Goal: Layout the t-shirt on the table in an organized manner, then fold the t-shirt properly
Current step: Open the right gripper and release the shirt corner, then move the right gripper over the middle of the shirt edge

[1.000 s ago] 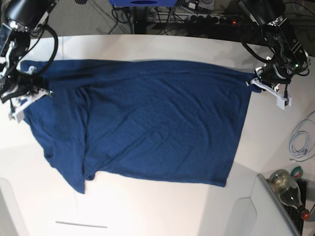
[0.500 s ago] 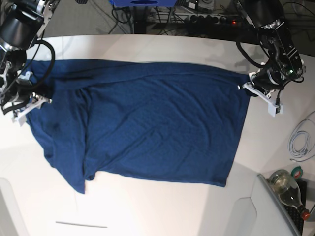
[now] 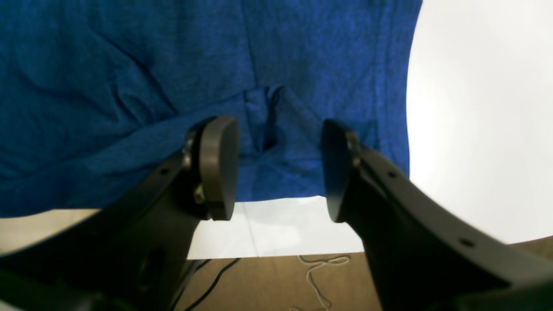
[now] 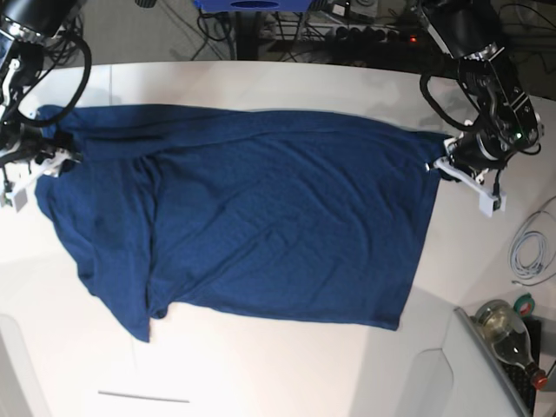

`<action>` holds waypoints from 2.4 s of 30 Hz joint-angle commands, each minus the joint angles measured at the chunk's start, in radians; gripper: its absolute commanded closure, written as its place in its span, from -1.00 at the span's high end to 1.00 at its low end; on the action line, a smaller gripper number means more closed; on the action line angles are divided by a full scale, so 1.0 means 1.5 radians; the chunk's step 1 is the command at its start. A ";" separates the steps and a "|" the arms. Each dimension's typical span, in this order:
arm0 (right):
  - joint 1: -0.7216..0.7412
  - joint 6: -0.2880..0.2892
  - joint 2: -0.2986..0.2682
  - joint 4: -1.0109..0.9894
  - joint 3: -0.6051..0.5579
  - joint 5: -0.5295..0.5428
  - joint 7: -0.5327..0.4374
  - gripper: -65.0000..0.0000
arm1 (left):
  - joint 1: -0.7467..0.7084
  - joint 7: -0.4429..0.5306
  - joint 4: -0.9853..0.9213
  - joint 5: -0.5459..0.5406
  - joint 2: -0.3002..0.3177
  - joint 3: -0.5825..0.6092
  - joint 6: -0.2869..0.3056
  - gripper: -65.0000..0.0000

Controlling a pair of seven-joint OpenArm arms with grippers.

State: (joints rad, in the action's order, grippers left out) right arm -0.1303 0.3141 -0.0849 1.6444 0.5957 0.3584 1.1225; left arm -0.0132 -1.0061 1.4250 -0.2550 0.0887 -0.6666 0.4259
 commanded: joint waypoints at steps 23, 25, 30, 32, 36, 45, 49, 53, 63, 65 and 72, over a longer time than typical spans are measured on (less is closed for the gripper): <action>-0.112 0.170 -0.006 0.084 -0.071 0.007 -0.075 -0.21 | 0.088 0.016 -0.080 -0.010 -0.020 -0.001 -0.078 -1.00; -0.135 0.170 -0.031 0.103 -0.154 0.007 -0.115 -0.21 | 0.088 0.016 -0.079 -0.011 -0.020 -0.002 -0.078 -0.84; -0.158 0.163 -0.057 0.129 -0.319 0.003 -0.210 -0.21 | 0.078 0.067 -0.046 -0.069 -0.017 -0.050 -0.076 0.19; -0.142 0.163 -0.057 0.129 -0.355 0.003 -0.211 -0.21 | 0.058 0.079 -0.037 -0.103 -0.003 -0.062 -0.075 0.47; -0.087 0.163 -0.057 0.126 -0.456 -0.051 -0.212 -0.21 | -0.022 0.089 -0.008 -0.159 0.052 -0.064 -0.074 0.60; 0.002 0.113 0.010 0.082 -0.800 -0.359 -0.212 -0.01 | -0.322 0.414 0.006 -0.159 0.103 -0.060 0.000 -0.44; 0.026 0.112 0.057 0.008 -0.886 -0.387 -0.213 0.07 | -0.368 0.454 0.005 -0.156 0.103 -0.068 0.000 -1.00; 0.044 0.110 0.100 -0.077 -0.909 -0.387 -0.240 0.07 | -0.373 0.454 0.005 -0.091 0.096 -0.068 0.000 -1.00; 0.093 0.110 0.136 -0.188 -0.909 -0.386 -0.274 0.06 | -0.366 0.460 -0.020 -0.022 0.070 -0.068 0.000 -1.00; 0.099 0.110 0.136 -0.192 -0.902 -0.386 -0.274 0.06 | -0.364 0.460 -0.028 -0.021 0.070 -0.068 0.000 -1.00; 0.103 0.114 0.136 -0.194 -0.843 -0.385 -0.271 -0.33 | -0.348 0.455 -0.029 -0.019 0.070 -0.063 0.000 -1.00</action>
State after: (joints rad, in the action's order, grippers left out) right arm 0.0135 0.4858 0.1032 1.3384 -0.6678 -0.2245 0.7284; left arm -0.5213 -0.3386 1.3701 -0.2775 0.1802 -0.7559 0.4271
